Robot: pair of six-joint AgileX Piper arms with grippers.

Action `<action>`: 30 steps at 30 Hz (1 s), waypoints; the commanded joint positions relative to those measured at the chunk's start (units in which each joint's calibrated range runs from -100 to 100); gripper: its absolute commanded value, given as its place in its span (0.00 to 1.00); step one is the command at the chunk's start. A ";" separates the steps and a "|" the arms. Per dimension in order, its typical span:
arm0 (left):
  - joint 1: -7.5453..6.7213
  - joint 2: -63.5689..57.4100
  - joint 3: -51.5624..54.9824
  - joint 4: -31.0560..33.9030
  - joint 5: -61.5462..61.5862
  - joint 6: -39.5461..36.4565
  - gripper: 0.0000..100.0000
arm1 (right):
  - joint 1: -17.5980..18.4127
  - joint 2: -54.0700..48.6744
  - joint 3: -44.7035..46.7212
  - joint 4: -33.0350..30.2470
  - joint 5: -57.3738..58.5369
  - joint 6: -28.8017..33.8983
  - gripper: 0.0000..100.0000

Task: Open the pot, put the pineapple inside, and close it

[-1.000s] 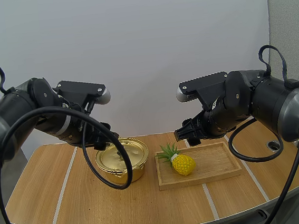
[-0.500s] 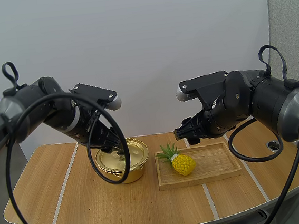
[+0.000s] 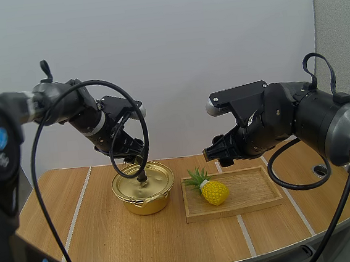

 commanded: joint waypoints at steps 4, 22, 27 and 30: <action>-0.17 5.65 -2.36 -1.42 -0.60 0.85 1.00 | -0.23 -0.49 -0.32 0.15 -1.00 -0.38 1.00; -2.30 10.46 -2.36 -0.41 -6.98 1.69 1.00 | -0.23 -0.49 -0.32 0.15 -1.00 -0.38 1.00; -2.30 10.46 -2.36 -0.26 -7.15 1.59 1.00 | -0.23 -0.49 -0.32 0.15 -1.00 -0.38 1.00; -2.30 10.81 -2.36 -0.26 -7.16 1.59 1.00 | -0.23 -0.49 -0.32 0.15 -1.00 -0.38 1.00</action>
